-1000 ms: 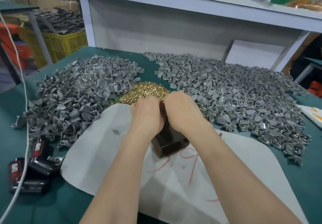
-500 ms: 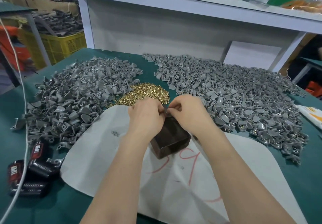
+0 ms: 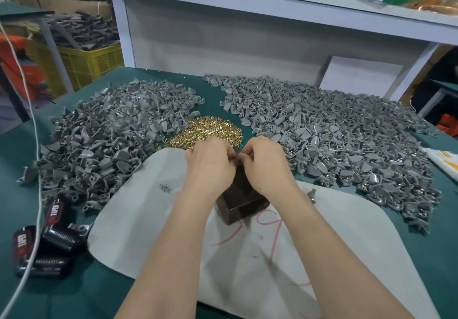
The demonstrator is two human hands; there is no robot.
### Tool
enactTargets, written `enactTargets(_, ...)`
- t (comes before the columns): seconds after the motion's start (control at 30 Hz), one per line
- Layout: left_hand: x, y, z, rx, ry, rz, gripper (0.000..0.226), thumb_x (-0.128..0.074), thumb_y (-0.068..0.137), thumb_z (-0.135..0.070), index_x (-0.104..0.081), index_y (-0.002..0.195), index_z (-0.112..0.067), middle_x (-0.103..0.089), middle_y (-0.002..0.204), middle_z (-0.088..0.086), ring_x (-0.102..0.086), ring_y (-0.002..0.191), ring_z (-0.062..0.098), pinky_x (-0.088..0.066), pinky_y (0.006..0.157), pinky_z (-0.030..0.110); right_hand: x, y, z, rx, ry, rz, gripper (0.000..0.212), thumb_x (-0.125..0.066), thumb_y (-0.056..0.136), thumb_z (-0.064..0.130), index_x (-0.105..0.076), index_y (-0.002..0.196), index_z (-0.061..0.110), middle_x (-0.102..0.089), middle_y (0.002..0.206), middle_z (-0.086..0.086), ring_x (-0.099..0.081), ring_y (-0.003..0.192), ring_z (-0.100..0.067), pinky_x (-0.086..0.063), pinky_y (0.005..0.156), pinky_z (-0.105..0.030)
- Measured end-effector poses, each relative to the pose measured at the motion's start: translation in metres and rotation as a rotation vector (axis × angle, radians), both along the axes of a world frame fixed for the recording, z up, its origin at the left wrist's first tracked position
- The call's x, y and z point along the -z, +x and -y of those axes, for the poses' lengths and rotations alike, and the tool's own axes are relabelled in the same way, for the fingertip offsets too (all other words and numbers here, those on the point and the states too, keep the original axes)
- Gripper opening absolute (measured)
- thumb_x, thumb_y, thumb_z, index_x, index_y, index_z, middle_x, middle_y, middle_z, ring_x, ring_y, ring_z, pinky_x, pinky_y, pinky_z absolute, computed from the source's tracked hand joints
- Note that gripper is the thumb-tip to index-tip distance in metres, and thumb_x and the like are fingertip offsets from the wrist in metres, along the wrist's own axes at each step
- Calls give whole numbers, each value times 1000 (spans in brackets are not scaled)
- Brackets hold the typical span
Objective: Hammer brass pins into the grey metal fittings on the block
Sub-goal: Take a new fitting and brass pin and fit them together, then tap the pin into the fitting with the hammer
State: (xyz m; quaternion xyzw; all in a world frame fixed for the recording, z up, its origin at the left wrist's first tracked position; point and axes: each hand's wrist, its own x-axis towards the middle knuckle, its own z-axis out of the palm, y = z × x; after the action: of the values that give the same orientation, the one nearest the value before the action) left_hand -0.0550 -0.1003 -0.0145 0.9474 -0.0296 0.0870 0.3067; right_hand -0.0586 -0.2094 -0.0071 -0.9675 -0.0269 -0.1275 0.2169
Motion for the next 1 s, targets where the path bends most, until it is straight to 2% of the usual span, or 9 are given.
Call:
enactTargets(0.2, 0, 0, 0, 6, 17, 16, 10, -61, 89, -25, -71, 88, -25, -66, 100, 0, -56, 102, 26, -42, 88, 36, 4, -3, -2, -4, -59, 48, 11, -52, 94, 16, -60, 96, 9, -54, 104, -8, -52, 98, -25, -31, 72, -27)
enactTargets(0.43, -1, 0, -1, 27, 56, 15, 16, -58, 89, -21, -72, 95, -22, -66, 104, 2, -55, 105, 28, -44, 88, 39, -6, 8, -2, -71, -188, -23, 12, -54, 92, 13, -63, 95, 6, -60, 99, -11, -57, 93, -27, -40, 70, -29)
enactTargets(0.53, -1, -2, -2, -2, 39, 27, 9, -60, 89, -24, -68, 86, -22, -64, 100, 0, -55, 103, 27, -43, 88, 39, -14, 8, 8, -130, -58, -55, 17, -54, 92, 16, -69, 88, 9, -64, 90, -5, -57, 88, -22, -41, 75, -28)
enactTargets(0.6, -2, -3, -1, -13, 20, 19, 7, -62, 88, -26, -68, 84, -26, -65, 97, -3, -55, 103, 24, -43, 90, 39, -14, 2, 26, -48, 107, -27, 21, -52, 94, 18, -69, 92, 7, -69, 95, -6, -59, 89, -22, -43, 79, -28)
enactTargets(0.63, -2, -3, -1, -12, 10, 12, 8, -62, 88, -26, -67, 83, -27, -65, 96, -4, -56, 102, 23, -43, 91, 40, -13, -2, 36, 19, 119, -47, 22, -51, 95, 21, -69, 99, 8, -69, 101, -6, -60, 89, -21, -44, 79, -27)
enactTargets(0.7, -2, -2, -1, -8, -4, 3, 9, -62, 88, -26, -66, 81, -28, -65, 95, -5, -55, 102, 22, -43, 91, 41, -5, -7, 48, 120, -81, -235, 25, -54, 93, 31, -64, 102, 10, -67, 104, -9, -60, 88, -25, -47, 79, -30)
enactTargets(0.8, 0, -1, -2, -7, -22, -10, 7, -63, 88, -26, -65, 82, -28, -65, 96, -5, -55, 103, 21, -42, 93, 41, 6, -7, 43, 141, -298, -404, 20, -54, 90, 25, -46, 84, 8, -62, 98, -13, -53, 81, -29, -41, 68, -30)
enactTargets(0.9, 0, -1, -2, -10, -38, -28, 5, -64, 87, -27, -65, 83, -28, -65, 97, -5, -56, 103, 20, -42, 94, 41, 5, 2, 40, 117, -316, -426, 25, -49, 92, 17, -40, 71, 9, -53, 78, -8, -50, 76, -28, -38, 64, -30)
enactTargets(1.0, 0, -1, -4, -13, -64, -41, 8, -65, 86, -28, -61, 79, -30, -66, 95, -6, -57, 101, 20, -43, 93, 41, 2, 8, 49, 108, -154, -470, 17, -52, 89, 17, -56, 78, 5, -51, 71, -5, -52, 71, -23, -39, 56, -27)
